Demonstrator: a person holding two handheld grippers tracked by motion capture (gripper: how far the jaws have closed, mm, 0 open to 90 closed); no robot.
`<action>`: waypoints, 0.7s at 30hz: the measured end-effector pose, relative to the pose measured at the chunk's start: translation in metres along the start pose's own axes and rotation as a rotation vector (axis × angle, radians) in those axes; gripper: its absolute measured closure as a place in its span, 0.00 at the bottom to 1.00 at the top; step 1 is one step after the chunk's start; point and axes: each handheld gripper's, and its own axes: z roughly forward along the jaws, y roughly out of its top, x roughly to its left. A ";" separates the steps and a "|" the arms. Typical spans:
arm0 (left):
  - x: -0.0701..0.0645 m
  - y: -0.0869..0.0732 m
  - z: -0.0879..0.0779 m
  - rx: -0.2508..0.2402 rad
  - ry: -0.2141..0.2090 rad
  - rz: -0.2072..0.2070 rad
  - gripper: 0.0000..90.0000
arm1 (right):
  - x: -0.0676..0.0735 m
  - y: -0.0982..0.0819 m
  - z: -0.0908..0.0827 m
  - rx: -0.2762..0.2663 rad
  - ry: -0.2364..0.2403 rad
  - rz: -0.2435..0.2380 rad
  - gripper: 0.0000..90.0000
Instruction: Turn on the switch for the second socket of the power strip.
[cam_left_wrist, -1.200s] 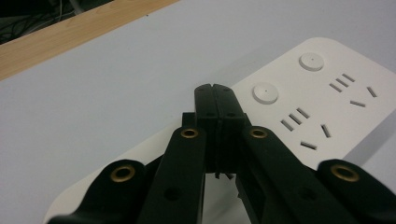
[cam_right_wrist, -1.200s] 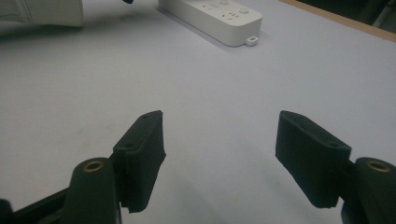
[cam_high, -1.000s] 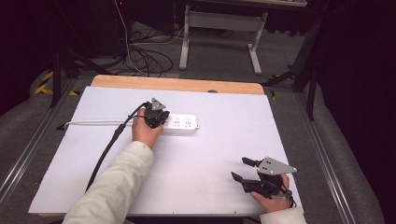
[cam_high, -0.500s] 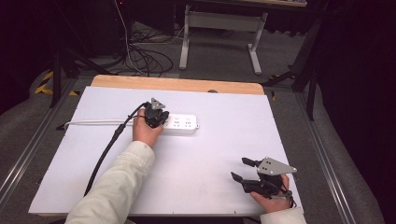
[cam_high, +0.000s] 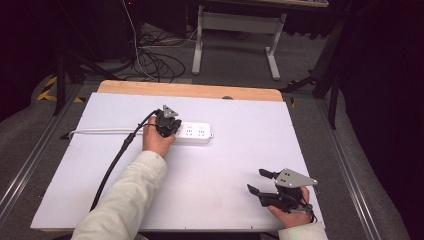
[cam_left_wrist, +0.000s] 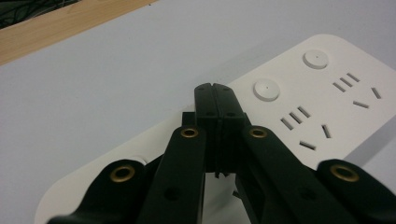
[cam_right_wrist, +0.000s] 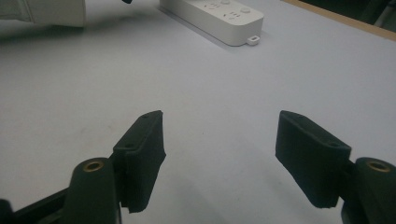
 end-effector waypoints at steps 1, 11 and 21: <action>0.000 0.000 0.000 -0.001 0.000 -0.002 1.00 | 0.000 0.000 0.000 -0.001 0.000 0.000 0.37; 0.002 0.000 0.000 0.004 -0.015 -0.012 1.00 | 0.001 0.000 -0.001 0.000 -0.001 0.001 0.37; 0.004 0.003 -0.003 0.002 -0.033 -0.035 0.84 | 0.000 0.000 0.000 0.002 -0.003 0.002 0.37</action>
